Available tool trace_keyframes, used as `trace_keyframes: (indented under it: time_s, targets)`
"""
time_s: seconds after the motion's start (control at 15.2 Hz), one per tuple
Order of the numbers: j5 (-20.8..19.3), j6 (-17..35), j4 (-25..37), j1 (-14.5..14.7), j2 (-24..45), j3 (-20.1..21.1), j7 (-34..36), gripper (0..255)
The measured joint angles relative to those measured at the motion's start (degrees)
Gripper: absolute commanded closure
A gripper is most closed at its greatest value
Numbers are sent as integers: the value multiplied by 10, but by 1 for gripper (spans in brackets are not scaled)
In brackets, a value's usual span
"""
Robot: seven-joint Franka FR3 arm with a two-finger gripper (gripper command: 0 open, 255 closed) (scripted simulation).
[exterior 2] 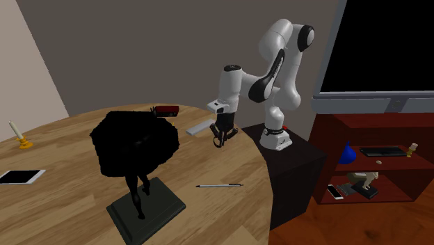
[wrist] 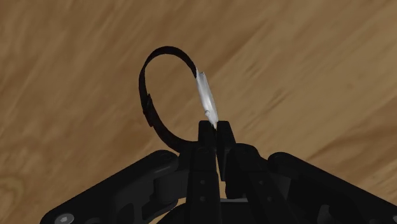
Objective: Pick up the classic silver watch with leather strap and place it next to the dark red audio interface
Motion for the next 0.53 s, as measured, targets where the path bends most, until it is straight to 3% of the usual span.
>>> trace_keyframes:
  time_s: [0.53]
  targets:
    - [2, -66, 36, 0, -31, -2, -5, 255]
